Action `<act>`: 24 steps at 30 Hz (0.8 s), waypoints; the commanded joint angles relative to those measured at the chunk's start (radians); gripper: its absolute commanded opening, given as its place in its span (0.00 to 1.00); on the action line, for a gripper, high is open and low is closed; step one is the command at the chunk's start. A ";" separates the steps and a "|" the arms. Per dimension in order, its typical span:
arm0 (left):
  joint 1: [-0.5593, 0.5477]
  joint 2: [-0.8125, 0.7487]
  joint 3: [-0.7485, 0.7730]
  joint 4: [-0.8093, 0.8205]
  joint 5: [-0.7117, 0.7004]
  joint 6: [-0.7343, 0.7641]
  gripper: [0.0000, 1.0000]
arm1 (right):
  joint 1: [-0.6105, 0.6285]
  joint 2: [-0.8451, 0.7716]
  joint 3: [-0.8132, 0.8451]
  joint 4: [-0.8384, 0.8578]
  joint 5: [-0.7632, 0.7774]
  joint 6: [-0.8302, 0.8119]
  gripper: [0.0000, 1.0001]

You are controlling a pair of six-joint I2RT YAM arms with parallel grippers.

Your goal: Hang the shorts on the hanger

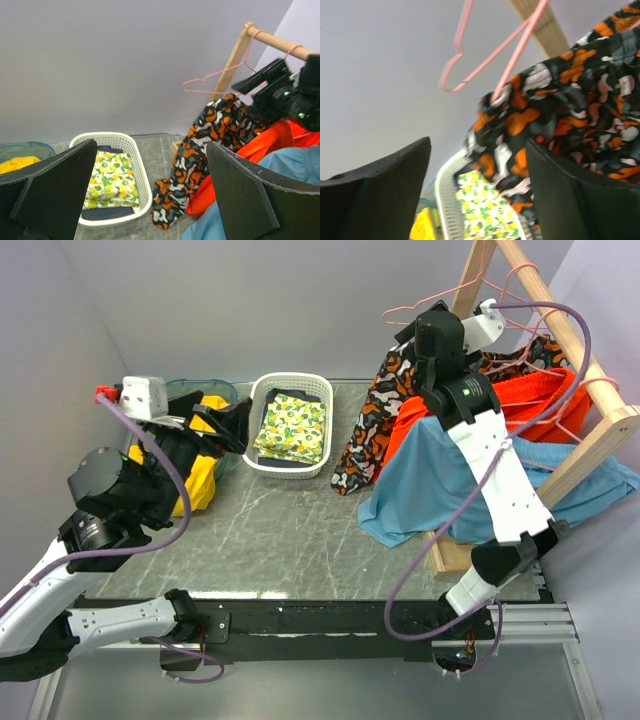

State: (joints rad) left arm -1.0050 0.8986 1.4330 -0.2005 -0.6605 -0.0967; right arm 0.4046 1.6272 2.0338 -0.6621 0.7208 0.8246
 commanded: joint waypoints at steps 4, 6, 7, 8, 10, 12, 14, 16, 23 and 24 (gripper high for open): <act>0.005 0.026 -0.036 -0.068 0.029 -0.176 0.96 | 0.138 -0.125 -0.064 0.102 0.108 -0.024 0.90; 0.008 0.033 -0.043 -0.106 0.035 -0.214 0.97 | 0.164 -0.145 -0.095 0.142 0.100 -0.054 0.93; 0.009 0.043 -0.045 -0.120 0.036 -0.250 0.96 | 0.190 -0.148 -0.099 0.154 0.082 -0.068 0.93; 0.012 0.046 -0.048 -0.132 0.039 -0.265 0.97 | 0.197 -0.147 -0.098 0.162 0.068 -0.082 0.93; 0.017 0.056 -0.063 -0.161 0.044 -0.305 0.97 | 0.221 -0.139 -0.092 0.170 0.011 -0.108 0.94; 0.022 0.059 -0.091 -0.175 0.048 -0.331 0.97 | 0.247 -0.136 -0.098 0.183 -0.014 -0.136 0.95; 0.032 0.056 -0.114 -0.198 0.059 -0.382 0.97 | 0.302 -0.129 -0.093 0.190 -0.023 -0.176 0.96; 0.046 0.046 -0.161 -0.209 0.078 -0.426 0.97 | 0.347 -0.121 -0.098 0.196 -0.003 -0.220 0.98; 0.103 0.007 -0.321 -0.260 0.125 -0.538 0.96 | 0.532 -0.242 -0.325 0.308 0.046 -0.318 1.00; 0.109 -0.001 -0.341 -0.258 0.134 -0.547 0.96 | 0.568 -0.256 -0.377 0.314 0.057 -0.321 1.00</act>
State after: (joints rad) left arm -0.9257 0.9401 1.1561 -0.4393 -0.5770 -0.5522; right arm 0.8944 1.4654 1.7683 -0.4301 0.7265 0.5793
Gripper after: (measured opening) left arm 0.966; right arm 0.996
